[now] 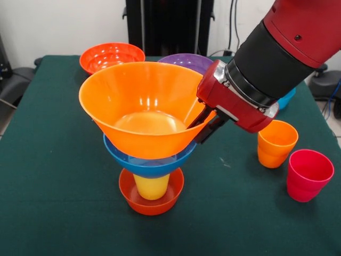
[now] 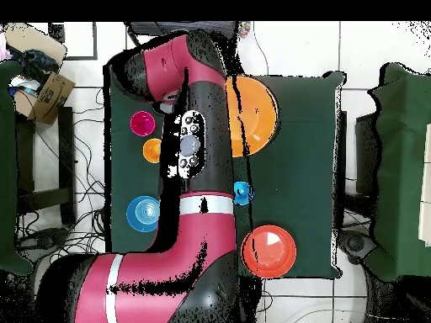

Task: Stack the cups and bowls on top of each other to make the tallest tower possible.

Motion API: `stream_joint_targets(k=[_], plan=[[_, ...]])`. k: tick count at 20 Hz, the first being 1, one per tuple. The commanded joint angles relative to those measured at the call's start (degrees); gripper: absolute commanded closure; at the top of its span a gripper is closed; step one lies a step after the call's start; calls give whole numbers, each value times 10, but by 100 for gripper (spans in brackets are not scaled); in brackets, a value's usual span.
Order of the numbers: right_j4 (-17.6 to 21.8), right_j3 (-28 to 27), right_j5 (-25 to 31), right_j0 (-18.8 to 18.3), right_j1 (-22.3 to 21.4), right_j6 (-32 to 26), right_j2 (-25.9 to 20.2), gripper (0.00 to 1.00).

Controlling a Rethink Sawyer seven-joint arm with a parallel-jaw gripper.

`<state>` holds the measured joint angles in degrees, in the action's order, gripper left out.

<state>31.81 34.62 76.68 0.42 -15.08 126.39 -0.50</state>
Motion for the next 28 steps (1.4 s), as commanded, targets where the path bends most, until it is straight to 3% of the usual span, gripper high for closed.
stream_joint_targets(k=[1, 24, 25, 28], plan=[[-10, 2, 41, 1, -7, -101, -31, 100], [-3, 4, 20, 3, -7, -106, -21, 100], [-2, 6, 18, 4, -8, -106, -20, 0], [-2, 10, 13, 4, -10, -109, -19, 0]])
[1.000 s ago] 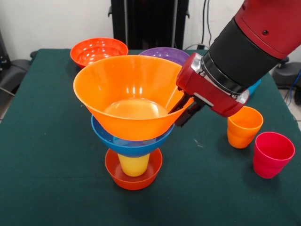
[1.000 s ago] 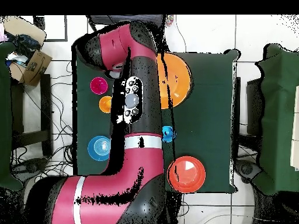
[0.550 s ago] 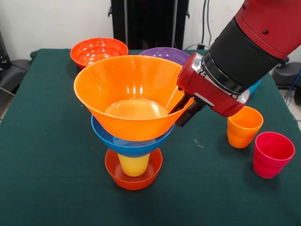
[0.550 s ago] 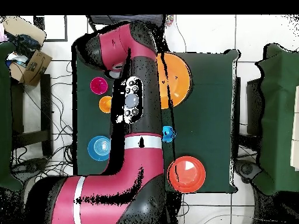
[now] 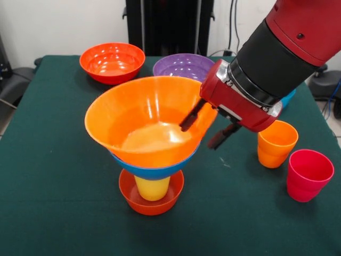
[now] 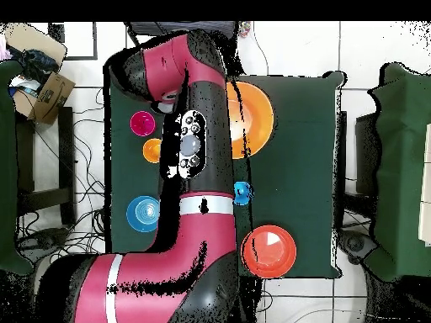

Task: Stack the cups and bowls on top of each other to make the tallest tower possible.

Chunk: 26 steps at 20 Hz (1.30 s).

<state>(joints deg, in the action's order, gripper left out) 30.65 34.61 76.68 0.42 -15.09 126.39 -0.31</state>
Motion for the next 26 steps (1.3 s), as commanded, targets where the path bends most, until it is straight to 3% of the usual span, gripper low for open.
stream_joint_targets(k=[1, 13, 26], plan=[[9, 11, 11, 4, -10, -111, -20, 0], [4, -1, 36, 5, -2, -90, -11, 0], [-31, 47, -5, -14, -26, -92, -25, 0]])
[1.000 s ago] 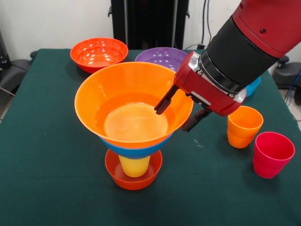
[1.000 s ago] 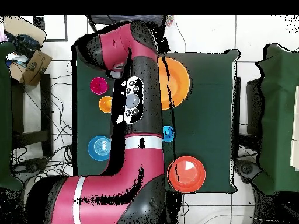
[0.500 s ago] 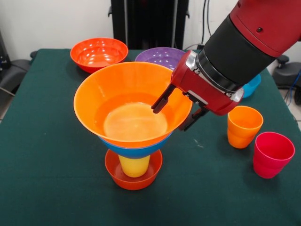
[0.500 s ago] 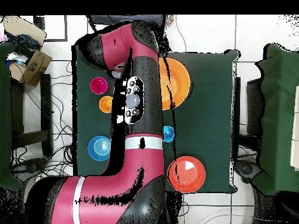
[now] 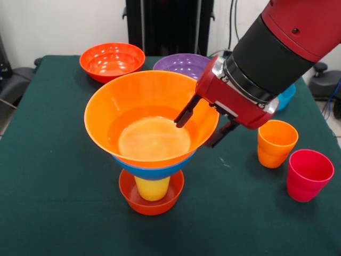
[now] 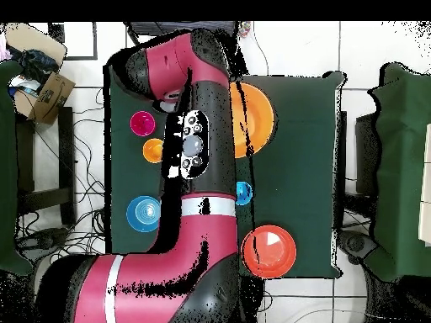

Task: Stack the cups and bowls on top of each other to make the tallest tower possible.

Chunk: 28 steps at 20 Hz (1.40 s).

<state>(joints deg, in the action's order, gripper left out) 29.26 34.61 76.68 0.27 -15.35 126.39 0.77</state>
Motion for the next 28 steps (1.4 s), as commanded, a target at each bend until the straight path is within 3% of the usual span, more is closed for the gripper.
stream_joint_targets(k=[1, 13, 28], plan=[[-20, 52, -8, -12, -25, -90, -35, 0], [-33, 69, -22, -5, -30, -75, -25, 0], [-37, 81, 2, 17, -54, -49, -12, 0]])
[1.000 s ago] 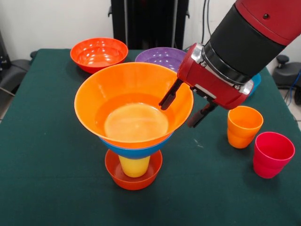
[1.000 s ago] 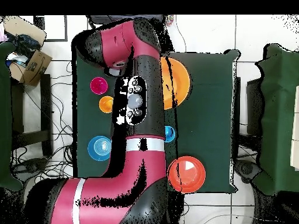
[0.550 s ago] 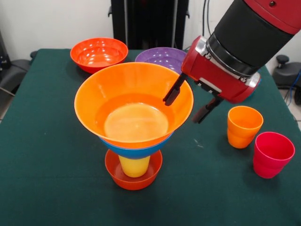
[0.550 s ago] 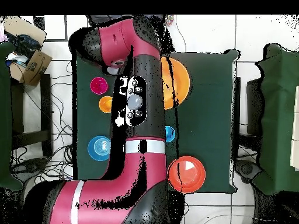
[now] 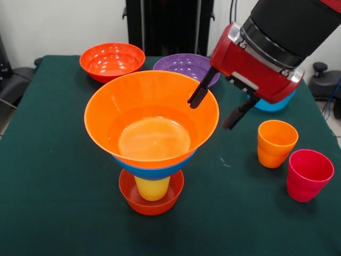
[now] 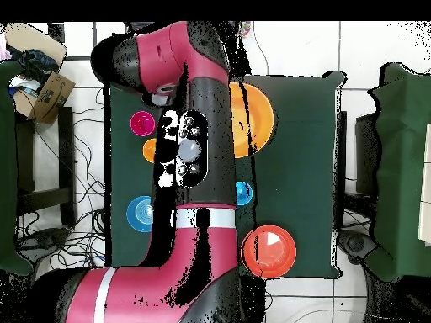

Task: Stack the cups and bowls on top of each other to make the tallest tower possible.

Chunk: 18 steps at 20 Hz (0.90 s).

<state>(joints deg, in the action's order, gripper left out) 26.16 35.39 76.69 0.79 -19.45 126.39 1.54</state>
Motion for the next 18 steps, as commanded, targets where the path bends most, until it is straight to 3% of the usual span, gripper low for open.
stream_joint_targets(k=[1, 18], plan=[[-7, 70, 5, 12, -13, -50, -20, 0], [-60, 101, -15, 10, -26, -10, -26, 0]])
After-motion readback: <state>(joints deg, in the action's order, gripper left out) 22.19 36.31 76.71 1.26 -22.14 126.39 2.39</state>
